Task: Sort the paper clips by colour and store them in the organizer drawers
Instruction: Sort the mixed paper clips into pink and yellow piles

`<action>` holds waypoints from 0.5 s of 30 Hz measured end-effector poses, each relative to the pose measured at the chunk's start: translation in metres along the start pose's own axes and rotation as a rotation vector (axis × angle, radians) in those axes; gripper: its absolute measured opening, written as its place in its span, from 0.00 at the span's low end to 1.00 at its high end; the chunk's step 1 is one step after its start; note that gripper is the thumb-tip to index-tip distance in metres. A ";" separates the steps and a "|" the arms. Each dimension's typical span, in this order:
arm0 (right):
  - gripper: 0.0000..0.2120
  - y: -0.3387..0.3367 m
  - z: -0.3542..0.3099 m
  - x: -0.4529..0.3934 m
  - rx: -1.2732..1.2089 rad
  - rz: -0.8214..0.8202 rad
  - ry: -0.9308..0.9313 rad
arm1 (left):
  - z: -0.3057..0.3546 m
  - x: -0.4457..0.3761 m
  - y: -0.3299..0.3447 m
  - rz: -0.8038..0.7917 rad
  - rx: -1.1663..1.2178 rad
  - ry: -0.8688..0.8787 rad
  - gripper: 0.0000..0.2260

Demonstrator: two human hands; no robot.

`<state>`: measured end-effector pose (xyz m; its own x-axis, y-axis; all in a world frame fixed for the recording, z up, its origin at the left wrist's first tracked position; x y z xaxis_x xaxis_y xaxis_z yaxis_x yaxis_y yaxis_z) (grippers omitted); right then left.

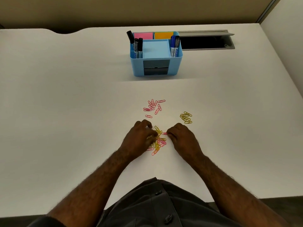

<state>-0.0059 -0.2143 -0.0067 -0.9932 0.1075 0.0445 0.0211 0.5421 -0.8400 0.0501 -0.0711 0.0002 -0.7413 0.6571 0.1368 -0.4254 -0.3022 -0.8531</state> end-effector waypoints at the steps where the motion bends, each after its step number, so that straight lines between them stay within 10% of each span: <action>1: 0.07 -0.003 0.004 -0.002 0.001 0.030 0.010 | -0.002 0.001 0.000 0.006 0.004 -0.002 0.12; 15: 0.09 -0.005 -0.019 -0.080 0.108 0.087 -0.060 | 0.004 0.000 0.002 0.017 0.019 -0.007 0.12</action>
<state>0.0751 -0.2098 0.0038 -0.9933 0.0980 -0.0608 0.0980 0.4402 -0.8925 0.0473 -0.0743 0.0004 -0.7522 0.6467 0.1264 -0.4224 -0.3261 -0.8457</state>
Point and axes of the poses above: each hand's wrist, its own x-axis away from the middle knuckle, its own y-axis out of the palm, z = x × y, the point moved 7 cm from there along -x, towards the middle knuckle
